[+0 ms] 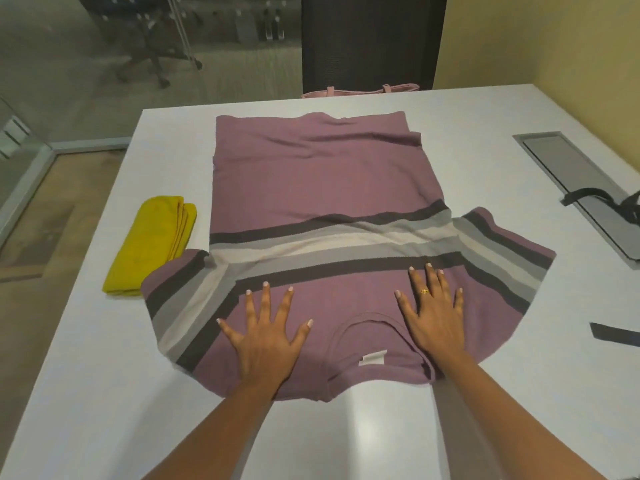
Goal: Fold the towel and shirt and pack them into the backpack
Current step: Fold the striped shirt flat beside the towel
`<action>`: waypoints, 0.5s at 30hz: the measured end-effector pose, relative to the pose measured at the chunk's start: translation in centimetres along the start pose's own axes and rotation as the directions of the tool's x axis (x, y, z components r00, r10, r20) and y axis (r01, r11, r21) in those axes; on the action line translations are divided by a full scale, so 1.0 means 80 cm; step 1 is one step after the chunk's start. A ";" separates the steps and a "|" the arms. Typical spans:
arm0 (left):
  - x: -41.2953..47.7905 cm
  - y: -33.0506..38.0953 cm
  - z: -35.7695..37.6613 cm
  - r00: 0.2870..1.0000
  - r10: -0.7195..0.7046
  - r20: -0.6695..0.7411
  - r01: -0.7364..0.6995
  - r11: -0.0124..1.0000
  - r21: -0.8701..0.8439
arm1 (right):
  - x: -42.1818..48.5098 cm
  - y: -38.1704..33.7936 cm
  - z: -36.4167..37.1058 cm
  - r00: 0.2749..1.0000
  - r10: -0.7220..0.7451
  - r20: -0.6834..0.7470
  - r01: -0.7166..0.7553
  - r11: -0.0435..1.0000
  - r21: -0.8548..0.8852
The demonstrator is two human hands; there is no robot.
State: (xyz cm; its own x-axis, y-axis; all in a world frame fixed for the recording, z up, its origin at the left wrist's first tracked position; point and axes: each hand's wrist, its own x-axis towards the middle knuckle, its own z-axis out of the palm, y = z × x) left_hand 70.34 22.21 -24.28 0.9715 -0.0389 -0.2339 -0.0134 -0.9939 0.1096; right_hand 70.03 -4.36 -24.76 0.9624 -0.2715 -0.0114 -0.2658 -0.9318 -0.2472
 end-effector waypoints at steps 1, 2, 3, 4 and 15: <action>-0.004 -0.004 0.001 1.000 -0.003 0.002 0.003 1.000 -0.011 | -0.006 0.004 -0.001 1.000 0.002 -0.007 -0.002 1.000 0.011; -0.007 -0.008 0.002 1.000 -0.005 -0.003 0.005 1.000 -0.020 | -0.011 0.008 -0.003 1.000 0.009 -0.012 -0.009 1.000 0.018; -0.011 -0.012 0.002 1.000 -0.014 -0.010 0.013 1.000 -0.028 | -0.016 0.013 -0.005 1.000 0.021 -0.017 -0.020 1.000 0.018; -0.014 -0.016 0.002 0.999 -0.024 -0.026 0.023 0.999 -0.032 | -0.021 0.017 -0.005 0.999 0.038 -0.021 -0.037 0.999 0.010; -0.060 -0.034 0.000 0.998 -0.069 -0.003 0.069 0.996 -0.054 | -0.072 0.033 -0.016 0.990 0.139 -0.021 -0.139 0.990 -0.009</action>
State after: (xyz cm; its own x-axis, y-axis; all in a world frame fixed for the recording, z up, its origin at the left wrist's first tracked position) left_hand 65.69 25.14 -23.46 0.9708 0.0302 -0.2378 0.0663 -0.9872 0.1451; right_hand 63.74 -5.60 -24.11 0.9147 -0.4033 -0.0257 -0.3977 -0.8871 -0.2341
